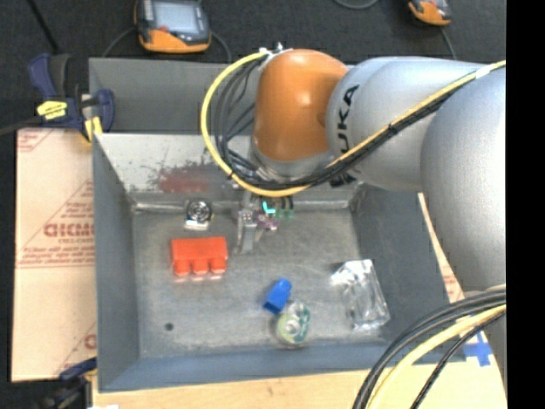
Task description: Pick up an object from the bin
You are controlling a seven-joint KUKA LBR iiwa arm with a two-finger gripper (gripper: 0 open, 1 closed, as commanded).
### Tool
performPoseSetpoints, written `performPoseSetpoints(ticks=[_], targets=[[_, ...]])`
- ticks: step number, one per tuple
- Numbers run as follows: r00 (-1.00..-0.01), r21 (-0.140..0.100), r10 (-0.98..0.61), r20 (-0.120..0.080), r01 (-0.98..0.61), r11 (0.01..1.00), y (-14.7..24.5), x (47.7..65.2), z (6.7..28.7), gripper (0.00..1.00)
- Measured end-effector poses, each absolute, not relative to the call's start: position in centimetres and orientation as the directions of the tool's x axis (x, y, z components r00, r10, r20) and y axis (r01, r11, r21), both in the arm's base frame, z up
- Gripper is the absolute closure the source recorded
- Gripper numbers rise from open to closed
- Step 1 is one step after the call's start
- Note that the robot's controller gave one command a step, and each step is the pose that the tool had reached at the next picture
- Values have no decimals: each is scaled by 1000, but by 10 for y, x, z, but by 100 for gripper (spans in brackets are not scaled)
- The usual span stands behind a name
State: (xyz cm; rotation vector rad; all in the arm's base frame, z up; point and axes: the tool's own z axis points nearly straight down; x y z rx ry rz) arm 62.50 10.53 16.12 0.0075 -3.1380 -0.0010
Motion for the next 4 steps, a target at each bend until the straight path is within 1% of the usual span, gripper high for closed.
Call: performPoseSetpoints(ticks=[1, 4], targets=[[-1000, 1, 11, 4, 11, 1000, 136, 595, 66, 0], [-1000, 6, 16, -4, 16, 1000, 135, 599, 69, 0]])
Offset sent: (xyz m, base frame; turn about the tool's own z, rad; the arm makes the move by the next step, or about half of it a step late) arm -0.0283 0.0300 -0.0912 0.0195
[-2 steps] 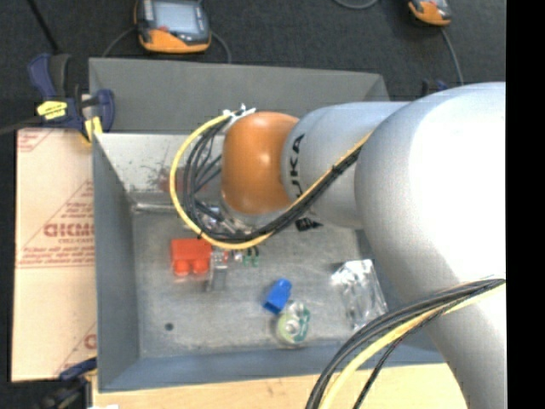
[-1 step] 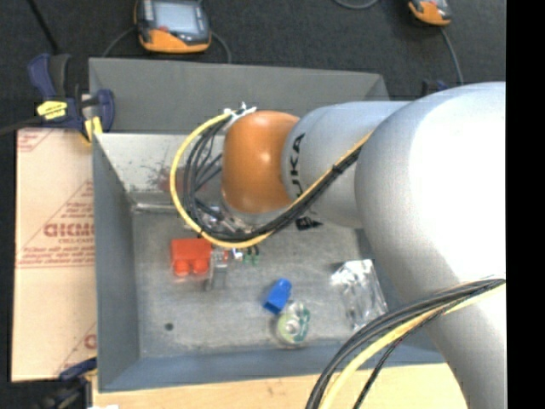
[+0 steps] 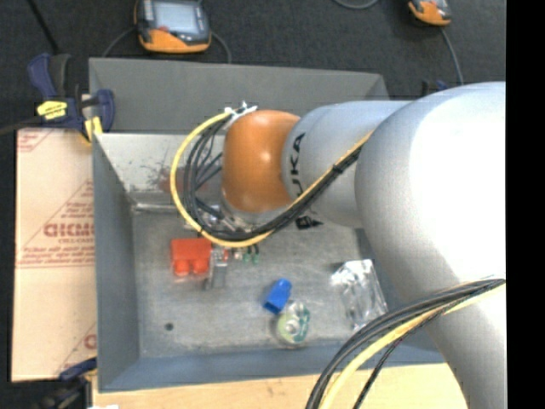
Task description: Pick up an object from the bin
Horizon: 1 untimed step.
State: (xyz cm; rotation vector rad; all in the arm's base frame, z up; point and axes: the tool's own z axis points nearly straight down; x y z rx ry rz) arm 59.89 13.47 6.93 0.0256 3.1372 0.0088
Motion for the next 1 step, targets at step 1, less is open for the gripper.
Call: performPoseSetpoints(ticks=[1], targets=[[-1000, 8, 20, -6, 20, 1000, 135, 600, 70, 0]])
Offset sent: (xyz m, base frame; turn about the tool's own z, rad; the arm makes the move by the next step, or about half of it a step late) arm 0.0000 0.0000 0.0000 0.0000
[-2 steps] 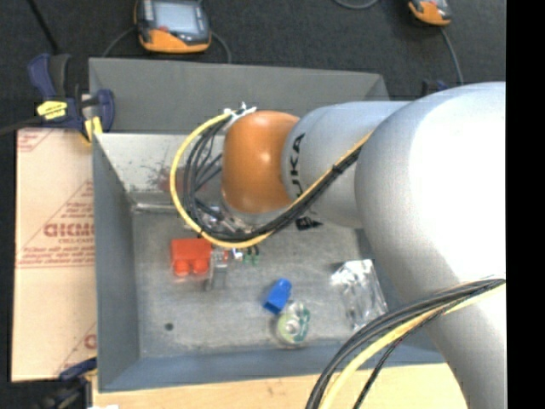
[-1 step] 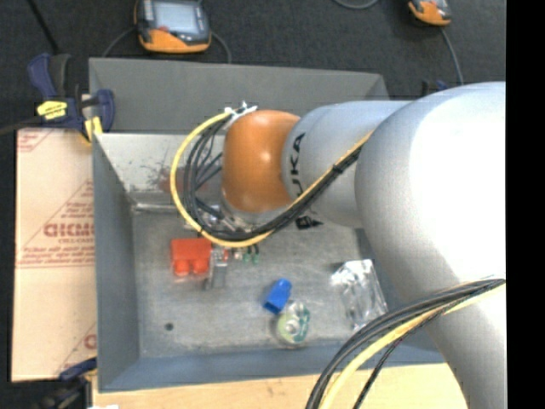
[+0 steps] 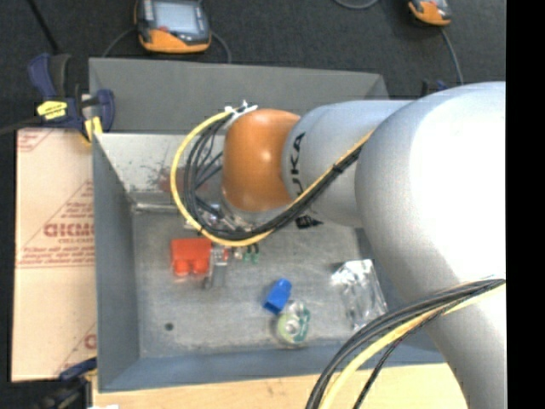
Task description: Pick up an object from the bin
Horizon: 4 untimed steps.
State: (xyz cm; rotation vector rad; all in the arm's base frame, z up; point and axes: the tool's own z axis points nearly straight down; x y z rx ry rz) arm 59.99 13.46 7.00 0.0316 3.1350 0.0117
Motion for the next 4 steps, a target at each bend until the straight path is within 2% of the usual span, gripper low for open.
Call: performPoseSetpoints(ticks=[1, 2, 3, 4], targets=[[-1000, 8, 21, -6, 21, 1000, 134, 600, 70, 100], [-1000, 3, 21, -9, 21, 1000, 134, 603, 135, 100], [-1000, 2, 23, -6, 23, 1000, 133, 605, 149, 100], [-1000, 3, 23, -9, 23, 1000, 133, 607, 193, 100]])
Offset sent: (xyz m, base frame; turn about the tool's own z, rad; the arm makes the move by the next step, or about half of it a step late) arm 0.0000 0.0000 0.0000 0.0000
